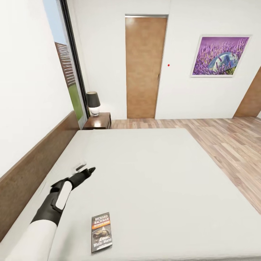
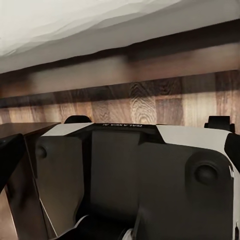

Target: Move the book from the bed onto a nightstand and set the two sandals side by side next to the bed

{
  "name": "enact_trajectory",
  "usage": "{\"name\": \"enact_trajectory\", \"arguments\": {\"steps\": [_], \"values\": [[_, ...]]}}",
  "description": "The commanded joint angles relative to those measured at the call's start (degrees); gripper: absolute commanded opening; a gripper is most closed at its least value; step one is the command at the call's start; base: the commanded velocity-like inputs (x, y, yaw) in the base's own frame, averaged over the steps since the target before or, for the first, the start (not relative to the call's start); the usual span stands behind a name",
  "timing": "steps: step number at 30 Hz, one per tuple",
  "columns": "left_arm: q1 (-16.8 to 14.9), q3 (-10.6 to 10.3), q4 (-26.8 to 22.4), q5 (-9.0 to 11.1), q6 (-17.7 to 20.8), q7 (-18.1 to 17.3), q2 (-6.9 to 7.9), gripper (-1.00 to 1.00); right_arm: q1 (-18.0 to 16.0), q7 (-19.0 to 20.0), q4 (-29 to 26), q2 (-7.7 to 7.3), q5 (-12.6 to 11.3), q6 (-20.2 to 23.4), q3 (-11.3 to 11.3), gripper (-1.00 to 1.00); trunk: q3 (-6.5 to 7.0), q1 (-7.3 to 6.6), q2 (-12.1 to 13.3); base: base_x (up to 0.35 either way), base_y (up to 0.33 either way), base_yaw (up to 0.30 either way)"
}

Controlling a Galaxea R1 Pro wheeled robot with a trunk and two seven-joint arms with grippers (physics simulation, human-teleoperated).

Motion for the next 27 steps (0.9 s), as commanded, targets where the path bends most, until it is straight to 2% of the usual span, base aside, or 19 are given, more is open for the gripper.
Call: {"name": "enact_trajectory", "arguments": {"steps": [1, 4, 9, 27], "values": [[-0.05, -0.19, 0.36, 0.11, 0.34, -0.19, -0.05, 1.00, -0.04, 0.20, 0.00, -0.02, 0.31, 0.37, -0.49, 1.00, -0.13, 0.02, -0.10, 0.000, 0.000, 0.000], [-0.05, -2.07, 0.91, 0.10, 0.22, -0.24, -0.03, 1.00, -0.04, 0.28, -0.02, -0.02, 0.31, 0.38, -0.49, 1.00, -0.31, 0.02, -0.10, 0.000, 0.000, 0.000], [-0.05, -3.08, 1.04, 0.06, 0.16, -0.22, -0.01, 1.00, -0.05, 0.39, -0.04, -0.02, 0.37, 0.38, -0.49, 1.00, -0.73, 0.02, -0.10, 0.000, 0.000, 0.000], [-0.05, -3.21, 1.32, -0.04, 0.26, 0.16, 0.03, 1.00, -0.04, 0.40, -0.04, -0.02, 0.32, 0.32, -0.49, 1.00, -2.34, 0.02, -0.10, 0.000, 0.000, 0.000]]}}
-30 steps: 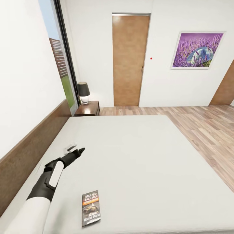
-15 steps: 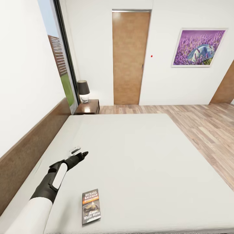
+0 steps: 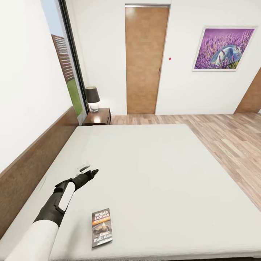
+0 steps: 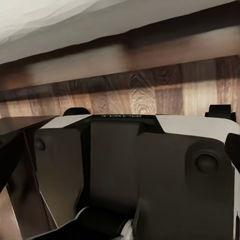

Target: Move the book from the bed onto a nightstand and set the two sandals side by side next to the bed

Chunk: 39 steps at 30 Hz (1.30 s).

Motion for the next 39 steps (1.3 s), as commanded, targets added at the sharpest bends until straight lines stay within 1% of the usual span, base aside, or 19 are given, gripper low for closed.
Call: {"name": "enact_trajectory", "arguments": {"steps": [1, 7, 9, 11, 13, 14, 16, 18, 39], "values": [[-0.04, 0.14, -0.04, 0.15, 0.37, -0.19, -0.04, 1.00, -0.04, 0.23, -0.03, -0.01, 0.31, 0.35, -0.50, 1.00, -0.19, 0.02, -0.10, 0.000, 0.000, 0.000], [-0.04, 0.18, 0.06, 0.20, 0.36, -0.04, -0.02, 1.00, -0.04, 0.15, -0.04, -0.01, 0.30, 0.35, -0.50, 1.00, -0.73, 0.02, -0.10, 0.000, 0.000, 0.000], [-0.04, 0.20, 0.17, 0.21, 0.35, 0.89, -0.01, 1.00, -0.04, 0.15, -0.01, -0.01, 0.30, 0.34, -0.50, 1.00, -0.91, 0.02, -0.10, 0.000, 0.000, 0.000], [-0.04, 0.23, 0.54, 0.25, 0.31, 3.02, 0.01, 1.00, -0.04, 0.15, -0.02, -0.01, 0.30, 0.34, -0.50, 1.00, -1.09, 0.02, -0.10, 0.000, 0.000, 0.000], [-0.04, 0.26, 1.36, 0.25, 0.23, 7.81, 0.00, 1.00, -0.04, 0.20, -0.03, -0.01, 0.30, 0.34, -0.50, 1.00, -1.27, 0.02, -0.10, 0.000, 0.000, 0.000], [-0.04, 0.26, 1.50, 0.24, 0.20, 9.04, -0.02, 1.00, -0.04, 0.19, -0.02, -0.01, 0.30, 0.34, -0.50, 1.00, -1.36, 0.02, -0.10, 0.000, 0.000, 0.000], [-0.04, 0.21, 1.84, 0.25, 0.14, 12.66, -0.13, 1.00, -0.04, 0.17, -0.01, -0.01, 0.30, 0.34, -0.50, 1.00, -1.54, 0.02, -0.10, 0.000, 0.000, 0.000], [-0.04, 0.03, 2.02, 0.27, 0.25, 15.15, -0.39, 1.00, -0.04, 0.23, -0.03, -0.01, 0.30, 0.34, -0.50, 1.00, -1.72, 0.02, -0.10, 0.000, 0.000, 0.000], [-0.04, -0.51, 1.73, 0.31, 0.25, 15.28, -0.51, 1.00, -0.04, 0.08, -0.04, -0.10, 0.22, 0.34, -0.50, 1.00, -3.61, 0.02, -0.10, 0.000, 0.000, 0.000]]}}
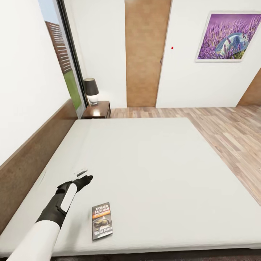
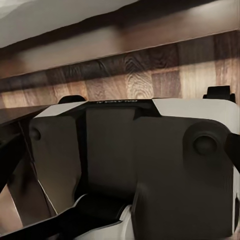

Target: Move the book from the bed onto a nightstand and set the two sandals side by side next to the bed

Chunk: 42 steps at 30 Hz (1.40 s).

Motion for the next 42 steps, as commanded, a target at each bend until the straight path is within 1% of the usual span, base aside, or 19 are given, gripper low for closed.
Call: {"name": "enact_trajectory", "arguments": {"steps": [1, 6, 9, 13, 16, 20, 23, 25, 26, 28, 29, 30, 31, 32, 35, 36, 42], "values": [[-0.03, -0.02, -0.07, 0.63, 0.25, 0.43, 0.00, 1.00, -0.03, 0.22, -0.03, -0.15, 0.32, 0.36, -0.52, 1.00, -0.18, 0.02, -0.09, 0.000, 0.000, 0.000], [-0.03, -0.09, 0.05, 0.69, 0.27, 0.40, 0.00, 1.00, -0.03, 0.48, -0.65, -0.55, 0.28, 1.06, -0.80, 1.00, -0.63, 0.02, -0.09, 0.000, 0.000, 0.000], [-0.03, -0.11, 0.06, 0.70, 0.27, 0.38, 0.00, 1.00, -0.09, 0.60, -2.12, -0.84, 0.36, 1.37, -0.83, 1.00, -0.90, 0.02, -0.09, 0.000, 0.000, 0.000], [-0.03, -0.24, 0.06, 0.70, 0.27, 0.37, 0.00, 1.00, -0.12, 0.68, -8.87, -0.96, 0.64, 1.63, -0.61, 1.00, -1.26, 0.02, -0.09, 0.000, 0.000, 0.000], [-0.03, -1.48, 0.06, 0.70, 0.25, 0.37, -0.03, 1.00, -0.12, 0.64, -11.06, -0.91, 0.72, 1.61, -0.34, 1.00, -1.53, 0.02, -0.09, 0.000, 0.000, 0.000], [-0.03, -3.51, 0.11, 0.73, 0.19, 0.37, -0.01, 1.00, -0.12, 0.58, -11.43, -0.96, 0.79, 1.54, -0.20, 1.00, -1.89, 0.02, -0.09, 0.000, 0.000, 0.000], [-0.03, -4.12, 0.14, 0.77, 0.18, 0.37, 0.00, 1.00, -0.12, 1.02, -11.38, -0.98, 0.80, 1.53, -0.16, 1.00, -2.16, 0.02, -0.09, 0.000, 0.000, 0.000], [-0.03, -4.25, 0.15, 0.80, 0.14, 0.37, 0.00, 1.00, -0.12, 3.55, -11.34, -0.98, 0.77, 1.51, -0.15, 1.00, -2.34, 0.02, -0.09, 0.000, 0.000, 0.000], [-0.03, -4.28, 0.15, 0.83, 0.16, 0.37, -0.02, 1.00, -0.12, 6.41, -11.23, -0.98, 0.78, 1.51, -0.15, 1.00, -2.43, 0.02, -0.09, 0.000, 0.000, 0.000], [-0.03, -4.32, 0.17, 0.85, 0.17, 0.37, -0.03, 1.00, -0.12, 13.41, -11.07, -0.98, 1.18, 1.44, -0.15, 1.00, -2.61, 0.02, -0.09, 0.000, 0.000, 0.000], [-0.03, -4.32, 0.18, 0.86, 0.17, 0.37, -0.04, 1.00, -0.12, 15.20, -11.08, -1.00, 1.39, 1.35, -0.15, 1.00, -2.70, 0.02, -0.09, 0.000, 0.000, 0.000], [-0.03, -4.33, 0.20, 0.86, 0.14, 0.37, -0.06, 1.00, -0.12, 18.56, -11.02, -1.01, 2.18, 1.13, -0.15, 1.00, -2.79, 0.02, -0.09, 0.000, 0.000, 0.000], [-0.03, -4.33, 0.20, 0.87, 0.12, 0.37, -0.07, 1.00, -0.12, 21.05, -10.99, -1.01, 3.15, 0.93, -0.15, 1.00, -2.88, 0.02, -0.09, 0.000, 0.000, 0.000], [-0.03, -4.33, 0.22, 0.87, 0.11, 0.37, -0.07, 1.00, -0.12, 22.61, -10.97, -1.00, 4.17, 0.76, -0.15, 1.00, -2.97, 0.02, -0.09, 0.000, 0.000, 0.000], [-0.03, -4.38, 0.19, 0.87, 0.03, 0.37, -0.11, 1.00, -0.12, 24.34, -10.95, -1.02, 6.15, 0.46, -0.21, 1.00, -3.24, 0.02, -0.09, 0.000, 0.000, 0.000], [-0.03, -4.40, 0.19, 0.87, 0.02, 0.37, -0.17, 1.00, -0.12, 24.54, -10.94, -1.01, 6.42, 0.43, -0.22, 1.00, -3.33, 0.02, -0.09, 0.000, 0.000, 0.000], [-0.03, -4.43, 0.27, 0.87, -0.04, 0.37, -0.80, 1.00, -0.12, 24.80, -10.98, -0.99, 6.87, 0.44, -0.29, 1.00, -3.87, 0.02, -0.09, 0.000, 0.000, 0.000]]}}
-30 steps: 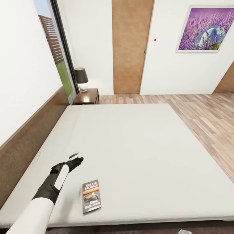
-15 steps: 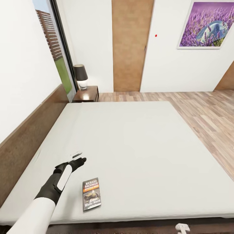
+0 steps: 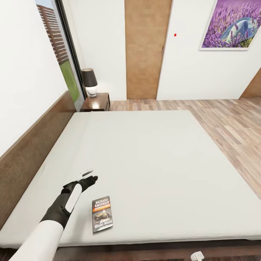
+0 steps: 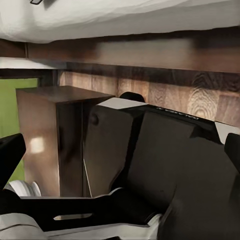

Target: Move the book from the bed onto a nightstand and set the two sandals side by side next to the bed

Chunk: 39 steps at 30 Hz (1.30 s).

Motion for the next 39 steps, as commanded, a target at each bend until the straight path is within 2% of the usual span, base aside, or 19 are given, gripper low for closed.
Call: {"name": "enact_trajectory", "arguments": {"steps": [1, 8, 12, 15, 39], "values": [[-0.03, -0.03, -0.09, 0.60, 0.26, 0.44, -0.05, 1.00, -0.04, 0.31, -0.07, 0.02, 0.39, 0.37, -0.50, 1.00, -0.18, 0.02, -0.09, 0.000, 0.000, 0.000], [-0.03, -0.03, -0.12, 0.60, 0.22, 0.44, -0.15, 1.00, -0.04, 0.22, -0.04, 0.02, 0.41, 0.37, -0.52, 1.00, -0.81, 0.02, -0.09, 0.000, 0.000, 0.000], [-0.03, -0.28, -0.12, 0.60, 0.20, 0.44, -0.15, 1.00, -0.04, -2.25, -0.05, 0.02, 0.41, 0.38, -0.53, 1.00, -1.17, 0.02, -0.09, 0.000, 0.000, 0.000], [-0.03, -0.31, -0.12, 0.60, 0.20, 0.44, -0.15, 1.00, -0.04, -2.69, -0.05, 0.03, 0.41, 0.38, -0.52, 1.00, -1.44, 0.02, -0.09, 0.000, 0.000, 0.000], [-0.03, -0.29, -0.10, 0.60, 0.20, 0.51, -0.15, 1.00, -0.04, -2.84, -0.13, 0.03, 0.41, 0.38, -0.52, 1.00, -3.60, 0.02, -0.09, 0.000, 0.000, 0.000]]}}
